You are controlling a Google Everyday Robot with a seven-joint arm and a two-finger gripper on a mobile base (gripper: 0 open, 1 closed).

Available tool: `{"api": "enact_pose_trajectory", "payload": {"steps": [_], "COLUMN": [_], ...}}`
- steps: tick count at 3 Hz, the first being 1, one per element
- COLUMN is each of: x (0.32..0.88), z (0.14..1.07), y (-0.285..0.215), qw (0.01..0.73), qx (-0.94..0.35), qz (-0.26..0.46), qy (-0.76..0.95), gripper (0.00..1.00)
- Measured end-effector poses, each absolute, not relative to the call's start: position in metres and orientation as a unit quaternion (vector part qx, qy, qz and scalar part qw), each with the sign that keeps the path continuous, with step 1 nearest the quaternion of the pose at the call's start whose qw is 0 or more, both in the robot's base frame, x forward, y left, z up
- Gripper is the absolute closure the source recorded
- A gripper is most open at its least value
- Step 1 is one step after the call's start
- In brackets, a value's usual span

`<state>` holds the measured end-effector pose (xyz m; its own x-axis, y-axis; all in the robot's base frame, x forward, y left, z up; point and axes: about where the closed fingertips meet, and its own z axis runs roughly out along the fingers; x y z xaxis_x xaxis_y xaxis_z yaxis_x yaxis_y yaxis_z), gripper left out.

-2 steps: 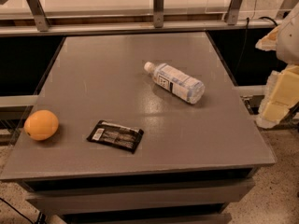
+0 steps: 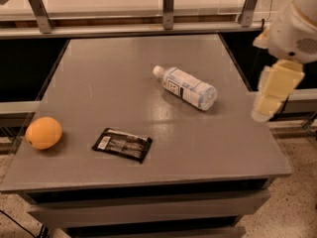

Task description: Place blue plastic bottle upright

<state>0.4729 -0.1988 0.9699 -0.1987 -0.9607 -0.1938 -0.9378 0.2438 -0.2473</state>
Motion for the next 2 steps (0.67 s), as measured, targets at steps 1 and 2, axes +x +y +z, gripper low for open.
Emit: {"api": "enact_pose_trajectory", "payload": {"steps": [1, 2], "x": [0.53, 0.578], "z": [0.962, 0.962], "y": [-0.176, -0.143], "qw": [0.166, 0.19], "qx": [-0.614, -0.608], "qz": [-0.038, -0.026], "qy": [0.771, 0.771], "gripper": [0.0, 0.0]}}
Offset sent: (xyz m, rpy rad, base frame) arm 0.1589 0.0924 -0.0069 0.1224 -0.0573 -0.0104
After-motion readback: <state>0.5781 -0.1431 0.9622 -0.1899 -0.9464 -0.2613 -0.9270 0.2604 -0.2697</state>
